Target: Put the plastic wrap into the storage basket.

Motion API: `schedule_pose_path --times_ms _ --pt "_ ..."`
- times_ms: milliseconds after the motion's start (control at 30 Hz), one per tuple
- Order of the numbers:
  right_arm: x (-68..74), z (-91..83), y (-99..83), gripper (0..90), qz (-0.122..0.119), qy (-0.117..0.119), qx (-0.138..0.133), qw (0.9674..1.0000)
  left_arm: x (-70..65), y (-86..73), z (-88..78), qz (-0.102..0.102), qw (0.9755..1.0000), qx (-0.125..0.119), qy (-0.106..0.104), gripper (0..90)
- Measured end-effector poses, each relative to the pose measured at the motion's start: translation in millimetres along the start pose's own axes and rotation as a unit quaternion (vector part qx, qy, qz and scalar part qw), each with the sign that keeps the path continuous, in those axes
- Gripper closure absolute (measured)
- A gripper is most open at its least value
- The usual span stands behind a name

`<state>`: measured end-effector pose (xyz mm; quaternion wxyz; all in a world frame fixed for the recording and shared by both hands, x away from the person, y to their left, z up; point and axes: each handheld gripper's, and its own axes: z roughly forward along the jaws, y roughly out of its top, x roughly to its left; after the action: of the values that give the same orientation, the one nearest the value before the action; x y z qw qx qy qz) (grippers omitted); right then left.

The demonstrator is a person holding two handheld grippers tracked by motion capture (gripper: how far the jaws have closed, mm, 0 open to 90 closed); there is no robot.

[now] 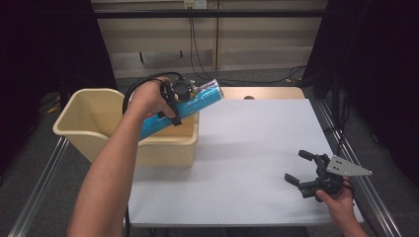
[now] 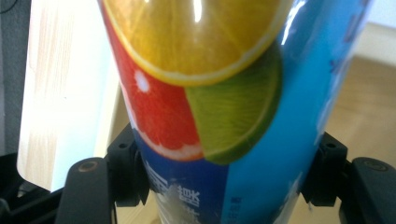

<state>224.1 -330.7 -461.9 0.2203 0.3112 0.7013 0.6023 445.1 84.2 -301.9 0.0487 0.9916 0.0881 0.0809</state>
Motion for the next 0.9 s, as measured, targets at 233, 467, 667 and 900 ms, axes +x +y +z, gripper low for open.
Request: schedule_pose_path --times_ms 233,467,667,900 --pt "0.1 0.1 -0.2 0.1 -0.002 0.0 0.001 1.0 -0.8 -2.2 6.5 0.002 0.9999 -0.004 -0.016 31.4" --pt "0.4 1.0 -0.4 0.1 -0.002 0.002 0.002 1.0 0.8 -3.8 9.2 0.0 0.9993 -0.006 -0.036 31.4" --pt "0.7 1.0 -0.5 0.1 -0.002 0.003 0.003 1.0 2.3 -8.9 13.0 -0.015 0.9984 -0.027 -0.048 31.4" --pt "1.1 1.4 -0.4 0.1 -0.002 0.004 0.004 1.0 6.0 -14.6 16.6 -0.025 0.9961 -0.041 -0.073 31.4"
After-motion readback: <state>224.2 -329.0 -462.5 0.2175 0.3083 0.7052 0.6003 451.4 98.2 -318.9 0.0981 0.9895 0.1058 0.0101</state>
